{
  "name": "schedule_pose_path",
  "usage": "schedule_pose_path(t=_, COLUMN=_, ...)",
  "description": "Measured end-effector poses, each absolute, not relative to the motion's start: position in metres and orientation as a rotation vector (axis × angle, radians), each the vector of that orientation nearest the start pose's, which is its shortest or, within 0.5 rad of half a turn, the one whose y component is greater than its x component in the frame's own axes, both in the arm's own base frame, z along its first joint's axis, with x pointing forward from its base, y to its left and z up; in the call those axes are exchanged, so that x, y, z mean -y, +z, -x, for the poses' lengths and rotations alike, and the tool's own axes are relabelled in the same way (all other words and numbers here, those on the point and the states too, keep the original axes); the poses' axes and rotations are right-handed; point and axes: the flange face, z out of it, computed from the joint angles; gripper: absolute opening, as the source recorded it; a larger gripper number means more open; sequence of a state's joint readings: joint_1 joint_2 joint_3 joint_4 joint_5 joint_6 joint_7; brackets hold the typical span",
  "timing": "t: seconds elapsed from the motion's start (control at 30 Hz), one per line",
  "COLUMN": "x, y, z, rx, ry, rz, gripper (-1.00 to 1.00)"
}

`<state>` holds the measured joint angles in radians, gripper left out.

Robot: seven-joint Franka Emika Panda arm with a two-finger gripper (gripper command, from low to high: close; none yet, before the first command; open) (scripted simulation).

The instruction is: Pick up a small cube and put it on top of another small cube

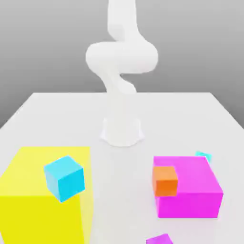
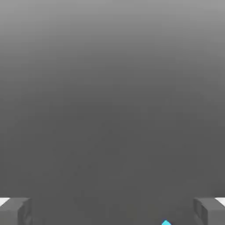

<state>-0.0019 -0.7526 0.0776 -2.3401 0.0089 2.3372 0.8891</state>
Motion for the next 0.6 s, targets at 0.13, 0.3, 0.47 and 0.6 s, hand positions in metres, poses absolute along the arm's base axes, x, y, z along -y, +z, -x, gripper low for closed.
schedule_pose_path(t=0.13, x=-0.096, y=0.614, z=-0.388, rx=-1.13, ry=-0.846, rz=2.49, gripper=0.0)
schedule_pose_path(t=0.3, x=-0.154, y=0.531, z=-0.398, rx=-1.226, ry=-0.699, rz=2.522, gripper=0.0)
schedule_pose_path(t=0.47, x=-0.2, y=0.447, z=-0.389, rx=-1.337, ry=-0.548, rz=2.544, gripper=0.0)
schedule_pose_path(t=0.6, x=-0.228, y=0.383, z=-0.369, rx=-1.434, ry=-0.429, rz=2.555, gripper=0.0)
